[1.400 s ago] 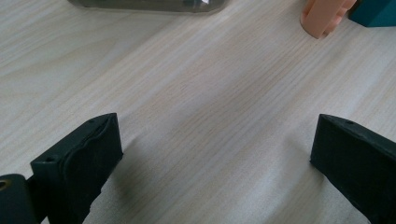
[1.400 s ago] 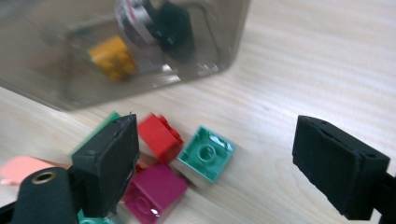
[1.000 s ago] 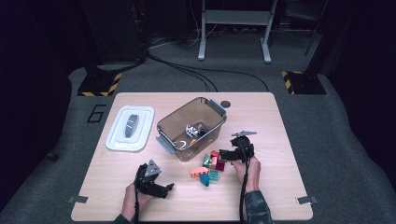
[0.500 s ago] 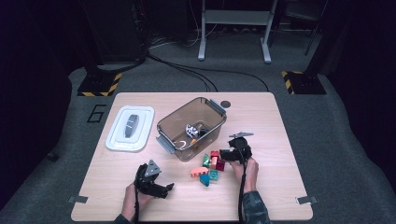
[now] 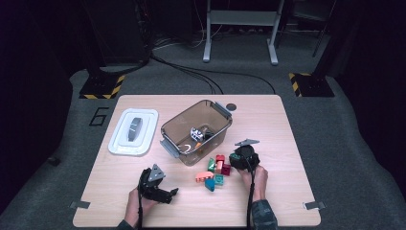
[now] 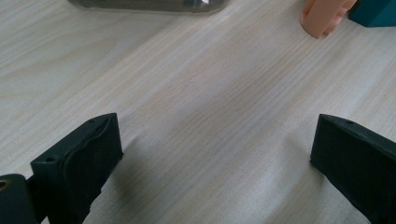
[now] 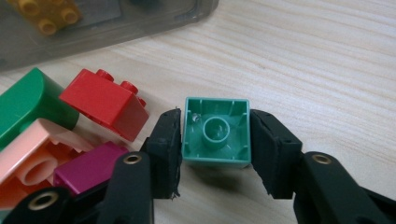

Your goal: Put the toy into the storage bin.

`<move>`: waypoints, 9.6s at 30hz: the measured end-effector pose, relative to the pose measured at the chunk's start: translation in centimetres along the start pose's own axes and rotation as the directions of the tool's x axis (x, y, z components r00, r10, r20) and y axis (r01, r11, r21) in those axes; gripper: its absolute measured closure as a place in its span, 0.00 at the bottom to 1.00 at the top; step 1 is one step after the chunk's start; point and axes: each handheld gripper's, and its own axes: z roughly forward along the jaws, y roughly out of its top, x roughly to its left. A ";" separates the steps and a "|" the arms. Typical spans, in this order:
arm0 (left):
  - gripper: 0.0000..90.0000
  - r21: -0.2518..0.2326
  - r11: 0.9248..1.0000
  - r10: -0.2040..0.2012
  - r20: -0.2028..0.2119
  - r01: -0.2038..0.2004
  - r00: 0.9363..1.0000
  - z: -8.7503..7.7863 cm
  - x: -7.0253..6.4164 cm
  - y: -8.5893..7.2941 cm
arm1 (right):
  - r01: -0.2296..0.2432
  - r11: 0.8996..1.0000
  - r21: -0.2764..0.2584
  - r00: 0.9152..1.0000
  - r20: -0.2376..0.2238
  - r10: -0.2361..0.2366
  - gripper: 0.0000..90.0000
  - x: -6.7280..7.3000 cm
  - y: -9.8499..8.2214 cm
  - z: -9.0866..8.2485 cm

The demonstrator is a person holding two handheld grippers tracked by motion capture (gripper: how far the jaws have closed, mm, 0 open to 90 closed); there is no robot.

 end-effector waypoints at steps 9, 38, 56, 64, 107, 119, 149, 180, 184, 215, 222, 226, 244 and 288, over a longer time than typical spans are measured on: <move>0.02 0.005 1.000 -0.002 0.003 0.002 1.000 0.0 0.0 0.0 | 0.007 1.000 -0.016 1.000 -0.013 -0.007 0.65 -0.4 0.1 -0.3; 0.02 0.002 1.000 -0.003 0.001 0.003 1.000 0.0 0.0 0.0 | 0.013 0.995 -0.096 0.997 -0.073 -0.020 0.65 -1.1 2.8 -4.4; 0.02 0.002 1.000 -0.003 0.002 0.003 1.000 0.0 0.0 0.0 | 0.040 0.990 -0.138 0.993 -0.102 -0.054 0.65 -1.1 5.4 -6.6; 0.02 -0.001 1.000 -0.004 0.000 0.004 1.000 0.0 0.0 0.0 | 0.049 0.985 -0.163 0.991 -0.112 -0.068 0.65 -1.0 6.8 -7.6; 0.02 0.000 1.000 -0.003 0.000 0.003 1.000 0.0 0.0 0.0 | 0.140 0.983 -0.116 0.977 -0.143 -0.156 0.65 2.2 14.1 -4.7; 0.02 -0.009 1.000 -0.012 -0.004 0.012 1.000 0.1 -0.1 0.0 | 0.183 0.982 -0.051 0.970 -0.154 -0.188 0.65 3.0 14.1 -3.5; 0.02 -0.006 1.000 -0.011 -0.001 0.011 1.000 0.0 -0.1 0.0 | 0.144 0.984 -0.105 0.973 -0.168 -0.161 0.27 2.7 11.2 -6.4; 0.02 -0.006 1.000 -0.004 -0.005 0.004 1.000 0.0 0.0 0.0 | 0.093 0.990 -0.103 0.981 -0.158 -0.108 0.08 1.1 1.3 -5.4; 0.02 0.000 1.000 -0.003 -0.002 0.003 1.000 0.0 0.0 0.0 | 0.088 0.992 -0.095 0.982 -0.157 -0.102 0.07 1.2 0.7 -5.0; 0.02 0.006 1.000 -0.002 0.003 0.002 1.000 0.0 0.0 0.0 | 0.173 0.984 -0.033 0.967 -0.182 -0.177 0.48 2.0 -1.5 -2.2; 0.02 0.006 1.000 -0.002 0.003 0.002 1.000 0.0 0.0 0.0 | 0.187 0.982 -0.007 0.966 -0.180 -0.186 0.58 2.3 -1.7 -1.5; 0.02 0.002 1.000 -0.003 0.001 0.003 1.000 0.0 0.0 0.0 | 0.171 0.985 -0.011 0.968 -0.182 -0.170 0.59 2.3 -1.9 -1.5; 0.02 0.006 1.000 -0.002 0.003 0.002 1.000 0.0 0.0 0.0 | 0.098 0.995 -0.016 0.983 -0.156 -0.099 0.51 0.4 -2.2 -2.5; 0.02 0.002 1.000 -0.003 0.001 0.003 1.000 0.0 0.0 0.0 | 0.087 0.995 -0.051 0.978 -0.187 -0.095 0.52 0.2 -2.7 -1.6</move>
